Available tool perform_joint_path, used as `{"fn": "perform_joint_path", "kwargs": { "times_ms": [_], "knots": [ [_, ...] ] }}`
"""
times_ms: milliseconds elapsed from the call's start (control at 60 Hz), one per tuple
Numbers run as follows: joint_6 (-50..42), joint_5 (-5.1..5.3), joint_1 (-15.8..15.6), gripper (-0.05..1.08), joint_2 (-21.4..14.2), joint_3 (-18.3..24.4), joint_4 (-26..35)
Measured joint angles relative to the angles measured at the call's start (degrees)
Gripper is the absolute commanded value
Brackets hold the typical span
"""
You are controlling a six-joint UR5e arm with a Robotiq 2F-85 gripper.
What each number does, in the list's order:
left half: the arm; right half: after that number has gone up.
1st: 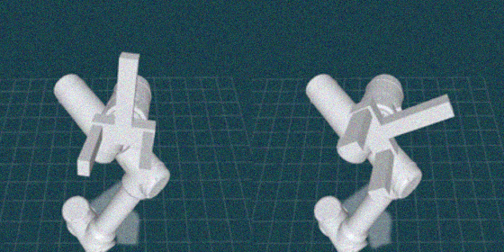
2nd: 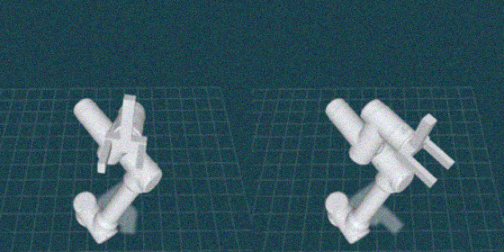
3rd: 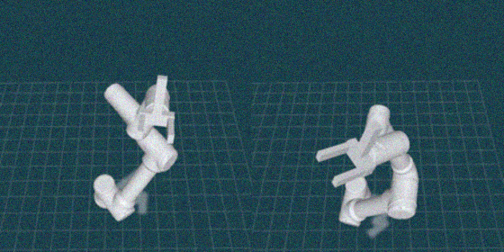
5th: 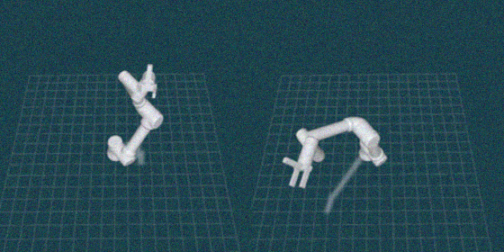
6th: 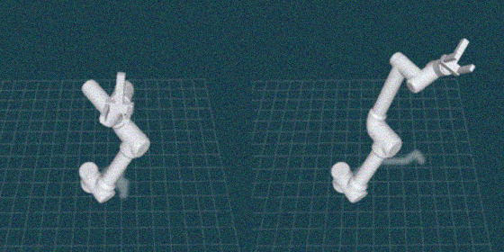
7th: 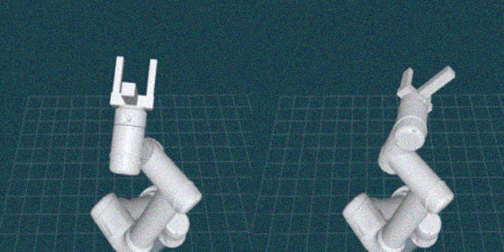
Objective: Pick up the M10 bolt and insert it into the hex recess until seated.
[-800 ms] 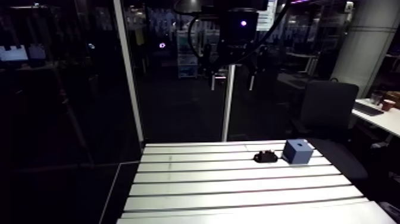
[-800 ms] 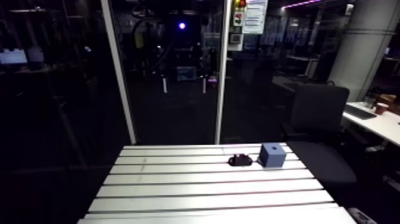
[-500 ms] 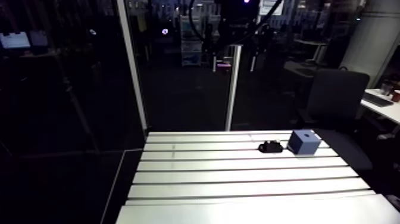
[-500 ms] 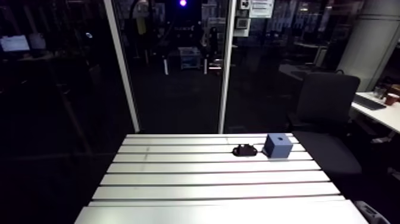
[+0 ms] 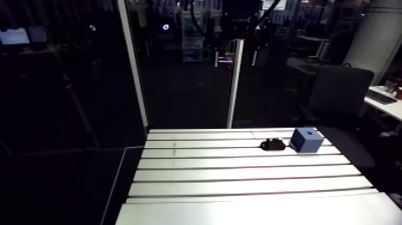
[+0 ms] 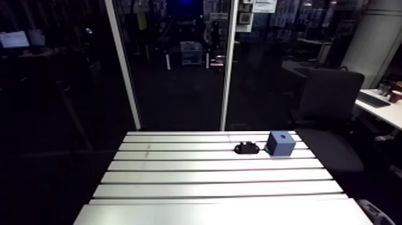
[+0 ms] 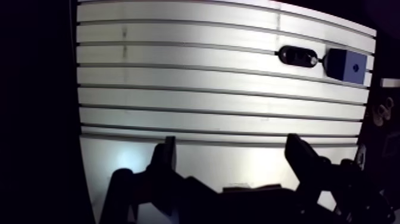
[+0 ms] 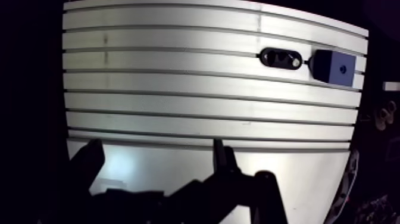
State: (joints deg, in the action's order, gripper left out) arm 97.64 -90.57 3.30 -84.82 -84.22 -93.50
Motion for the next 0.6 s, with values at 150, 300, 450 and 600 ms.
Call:
{"fn": "perform_joint_path", "kwargs": {
  "times_ms": [150, 300, 450, 600],
  "knots": [
    [2.5, -0.01, 2.22, 0.01, -0.1, -1.34, -1.86],
    [4.91, 0.09, 5.12, 0.01, -0.27, -3.01, -4.52],
    [7.86, 0.2, 7.87, 0.02, -0.32, -4.87, -7.48],
    [11.44, 0.29, 10.29, 0.02, 0.06, -7.01, -11.3]
  ]
}}
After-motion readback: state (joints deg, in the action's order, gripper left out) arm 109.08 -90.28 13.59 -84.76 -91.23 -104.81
